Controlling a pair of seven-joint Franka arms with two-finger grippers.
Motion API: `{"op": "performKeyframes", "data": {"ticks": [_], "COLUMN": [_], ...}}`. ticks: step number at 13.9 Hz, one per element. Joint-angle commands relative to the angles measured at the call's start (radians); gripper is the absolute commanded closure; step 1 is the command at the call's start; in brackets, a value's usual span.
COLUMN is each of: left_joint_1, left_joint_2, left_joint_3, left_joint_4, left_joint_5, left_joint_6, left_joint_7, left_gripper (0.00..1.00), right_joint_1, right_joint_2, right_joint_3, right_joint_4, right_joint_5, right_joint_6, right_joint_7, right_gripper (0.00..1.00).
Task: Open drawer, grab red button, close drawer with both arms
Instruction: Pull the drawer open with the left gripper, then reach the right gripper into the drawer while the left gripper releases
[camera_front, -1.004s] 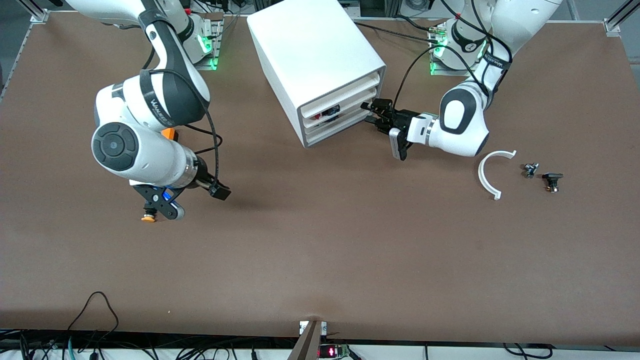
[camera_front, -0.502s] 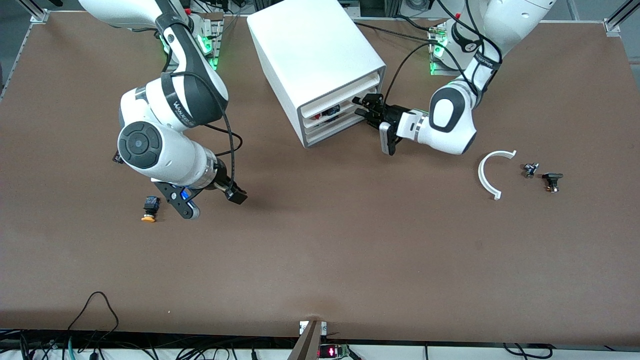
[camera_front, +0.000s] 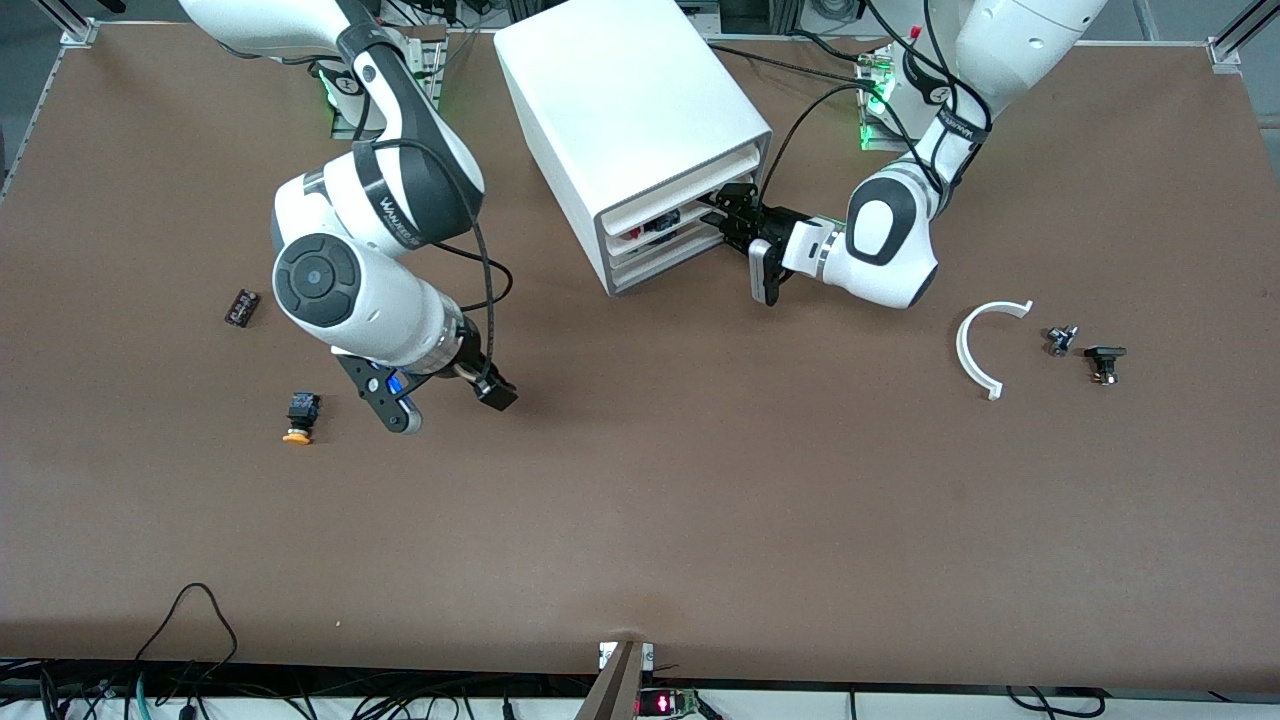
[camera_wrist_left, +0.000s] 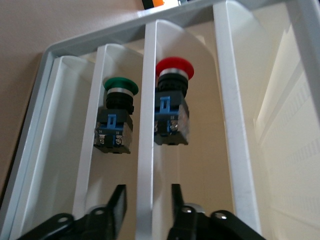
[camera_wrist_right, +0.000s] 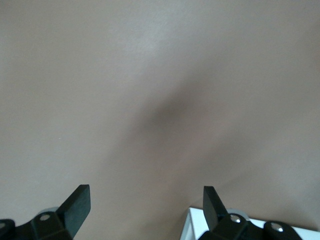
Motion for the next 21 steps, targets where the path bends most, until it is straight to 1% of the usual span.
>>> {"op": "performKeyframes", "data": {"ticks": [1, 2, 3, 5, 6, 9, 11, 13, 15, 17, 18, 19, 20, 21], "left_joint_1": [-0.013, -0.009, -0.006, 0.016, 0.036, 0.088, 0.106, 0.132, 0.166, 0.169, 0.174, 0.183, 0.188, 0.2], "left_joint_2": [0.02, 0.018, 0.017, 0.015, 0.018, 0.035, 0.04, 0.085, 0.148, 0.19, 0.204, 0.201, 0.198, 0.196], "left_joint_3": [0.0, 0.0, 0.0, 0.006, 0.008, 0.01, 0.014, 0.016, 0.016, 0.016, 0.016, 0.016, 0.016, 0.014], "left_joint_4": [0.0, 0.002, 0.002, 0.025, 0.054, 0.169, 0.218, 0.263, 0.33, 0.39, 0.401, 0.402, 0.407, 0.408], "left_joint_5": [-0.033, -0.033, -0.032, -0.016, -0.003, 0.153, 0.212, 0.237, 0.261, 0.284, 0.286, 0.301, 0.319, 0.327], "left_joint_6": [0.005, 0.002, -0.001, -0.004, -0.006, -0.006, -0.006, -0.006, -0.008, -0.032, -0.052, -0.064, -0.067, -0.069], "left_joint_7": [0.067, 0.066, 0.065, 0.055, 0.053, -0.008, -0.06, -0.063, -0.063, -0.063, -0.059, -0.063, -0.063, -0.066], "left_gripper": [0.8, 0.93, 1.0, 1.0, 1.0, 1.0, 1.0, 1.0, 1.0, 1.0, 0.48, 0.03, 0.0, 0.0], "right_joint_1": [0.022, 0.025, 0.027, 0.028, 0.033, 0.05, 0.06, 0.076, 0.125, 0.178, 0.204, 0.237, 0.266, 0.29], "right_joint_2": [0.048, 0.048, 0.048, 0.046, 0.046, 0.048, 0.048, 0.048, 0.048, 0.049, 0.055, 0.066, 0.086, 0.113], "right_joint_3": [-0.007, -0.007, -0.007, -0.007, -0.007, -0.007, -0.007, -0.007, -0.008, -0.011, -0.013, -0.017, -0.019, -0.019], "right_joint_4": [0.085, 0.085, 0.087, 0.087, 0.087, 0.087, 0.085, 0.085, 0.088, 0.088, 0.088, 0.09, 0.105, 0.137], "right_joint_5": [0.018, 0.018, 0.018, 0.018, 0.02, 0.021, 0.038, 0.059, 0.058, 0.05, 0.04, 0.02, 0.003, -0.017], "right_joint_6": [0.013, 0.016, 0.024, 0.047, 0.06, 0.106, 0.14, 0.194, 0.208, 0.196, 0.194, 0.182, 0.171, 0.15], "right_joint_7": [0.051, 0.054, 0.056, 0.059, 0.067, 0.079, 0.11, 0.136, 0.142, 0.147, 0.15, 0.16, 0.195, 0.235], "right_gripper": [0.0, 0.0, 0.0, 0.0, 0.0, 0.0, 0.0, 0.0, 0.0, 0.0, 0.0, 0.0, 0.0, 0.0]}}
